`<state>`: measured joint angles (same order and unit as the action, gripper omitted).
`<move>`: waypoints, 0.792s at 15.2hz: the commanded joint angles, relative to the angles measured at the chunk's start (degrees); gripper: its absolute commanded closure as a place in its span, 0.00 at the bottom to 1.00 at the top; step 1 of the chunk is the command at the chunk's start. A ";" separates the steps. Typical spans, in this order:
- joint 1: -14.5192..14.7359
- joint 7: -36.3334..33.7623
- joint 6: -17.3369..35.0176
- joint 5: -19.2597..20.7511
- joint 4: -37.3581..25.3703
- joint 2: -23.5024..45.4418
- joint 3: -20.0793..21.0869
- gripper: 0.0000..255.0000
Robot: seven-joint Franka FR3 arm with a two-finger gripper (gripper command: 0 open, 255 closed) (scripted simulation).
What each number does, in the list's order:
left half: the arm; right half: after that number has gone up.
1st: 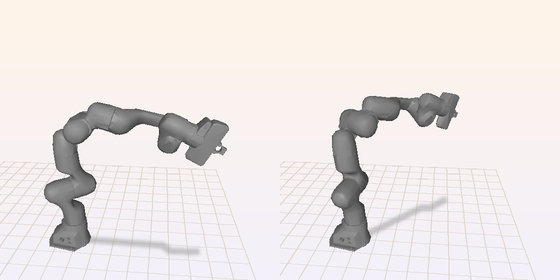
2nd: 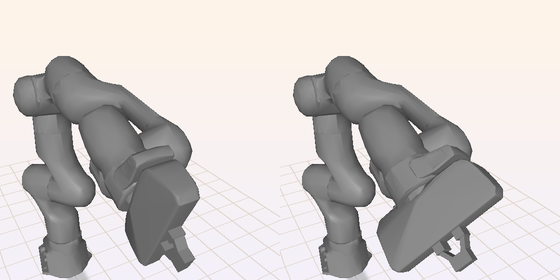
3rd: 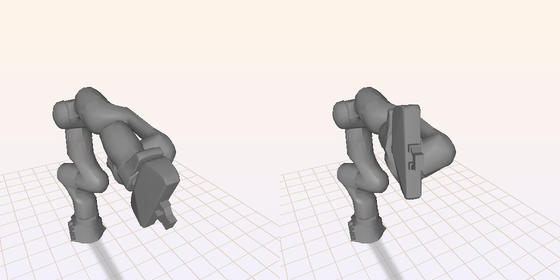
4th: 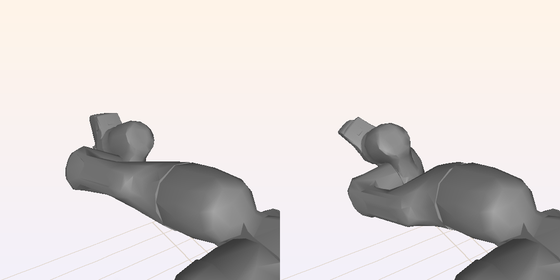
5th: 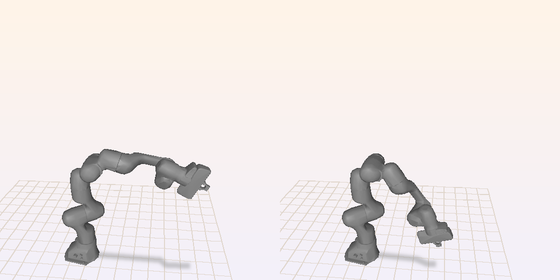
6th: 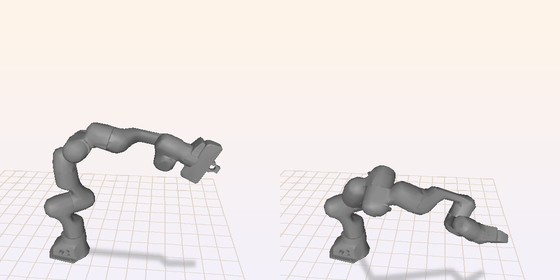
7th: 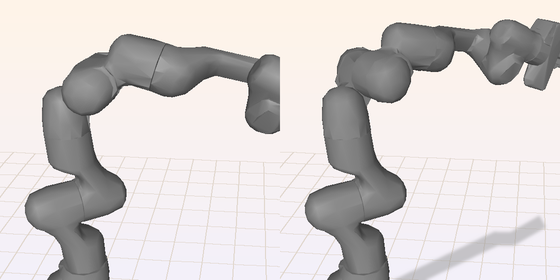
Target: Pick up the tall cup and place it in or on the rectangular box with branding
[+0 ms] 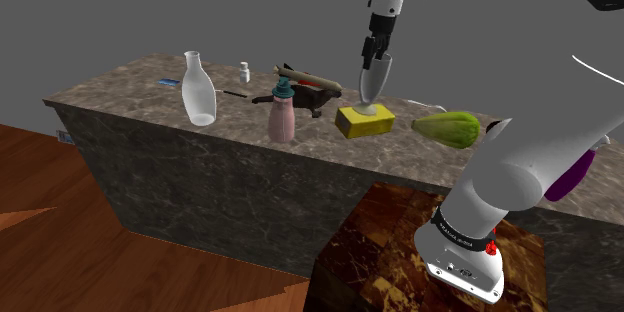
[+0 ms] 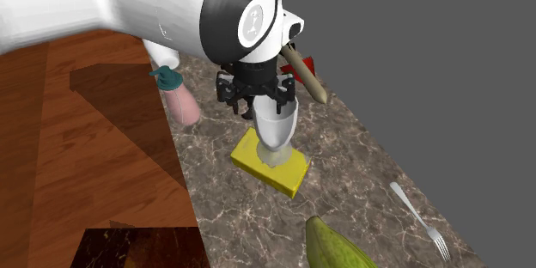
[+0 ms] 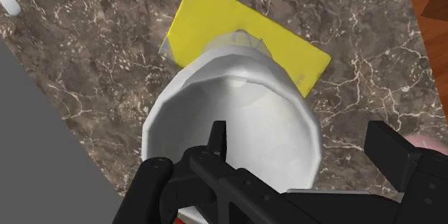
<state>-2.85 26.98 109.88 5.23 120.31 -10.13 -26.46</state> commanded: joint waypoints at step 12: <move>0.22 -0.14 -7.31 0.02 -6.65 -0.71 0.50 0.00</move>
<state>-2.63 26.83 102.59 5.25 113.69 -10.84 -25.95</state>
